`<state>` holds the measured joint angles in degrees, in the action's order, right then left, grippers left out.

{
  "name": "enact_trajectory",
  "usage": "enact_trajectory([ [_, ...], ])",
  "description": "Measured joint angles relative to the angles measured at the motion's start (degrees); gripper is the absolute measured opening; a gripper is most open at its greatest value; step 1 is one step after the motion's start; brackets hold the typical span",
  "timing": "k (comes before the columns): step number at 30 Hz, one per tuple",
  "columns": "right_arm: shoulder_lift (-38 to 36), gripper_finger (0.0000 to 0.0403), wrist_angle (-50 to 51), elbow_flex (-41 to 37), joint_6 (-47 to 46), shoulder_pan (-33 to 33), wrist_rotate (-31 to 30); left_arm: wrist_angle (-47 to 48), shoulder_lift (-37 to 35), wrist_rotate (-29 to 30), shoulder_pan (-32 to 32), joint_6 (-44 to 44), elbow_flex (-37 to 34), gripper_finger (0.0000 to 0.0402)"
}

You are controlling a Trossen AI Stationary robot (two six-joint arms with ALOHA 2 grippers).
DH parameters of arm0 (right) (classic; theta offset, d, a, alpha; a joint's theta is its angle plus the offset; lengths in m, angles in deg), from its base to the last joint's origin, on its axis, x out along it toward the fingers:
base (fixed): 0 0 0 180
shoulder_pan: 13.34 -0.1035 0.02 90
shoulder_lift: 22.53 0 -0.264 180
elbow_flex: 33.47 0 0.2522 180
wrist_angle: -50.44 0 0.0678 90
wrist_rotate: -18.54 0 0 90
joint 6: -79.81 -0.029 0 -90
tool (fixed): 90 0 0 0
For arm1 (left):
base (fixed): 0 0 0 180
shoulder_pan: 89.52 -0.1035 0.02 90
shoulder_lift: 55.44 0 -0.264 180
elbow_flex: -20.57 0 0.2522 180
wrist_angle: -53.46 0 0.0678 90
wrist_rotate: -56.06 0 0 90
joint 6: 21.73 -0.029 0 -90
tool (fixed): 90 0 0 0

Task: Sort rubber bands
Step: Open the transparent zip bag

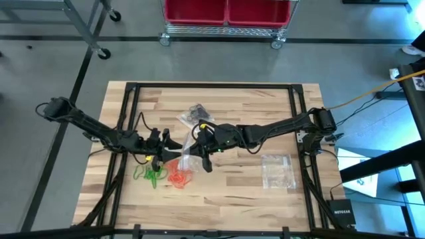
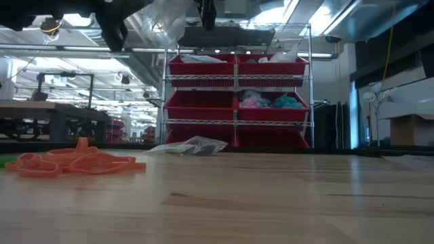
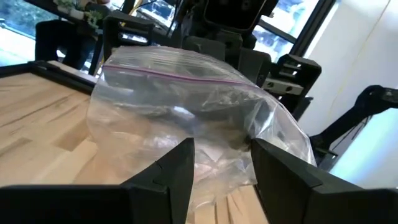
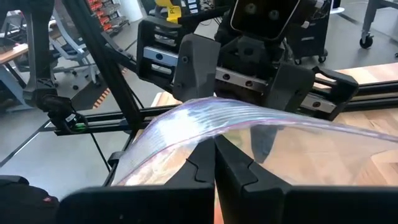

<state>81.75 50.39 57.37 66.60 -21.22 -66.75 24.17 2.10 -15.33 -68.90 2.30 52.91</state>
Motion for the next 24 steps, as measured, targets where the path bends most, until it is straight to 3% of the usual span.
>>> enact_trajectory([
  [8, 0.0, 0.0000, 0.6, 0.0, 0.0, 0.0, 0.9, 6.8, -2.7, -2.1, 1.2, -1.9, 0.0, 0.0155],
  [15, 0.0, 0.0000, 0.7, 0.0, 0.0, 0.0, 0.9, 7.1, -7.1, -2.2, 2.1, -3.9, 0.0, 0.0155],
  [24, 0.0, 0.0000, 0.2, 0.0, 0.0, 0.0, 0.9, -0.3, -1.6, -2.1, 1.0, -4.3, 0.0, 0.0155],
])
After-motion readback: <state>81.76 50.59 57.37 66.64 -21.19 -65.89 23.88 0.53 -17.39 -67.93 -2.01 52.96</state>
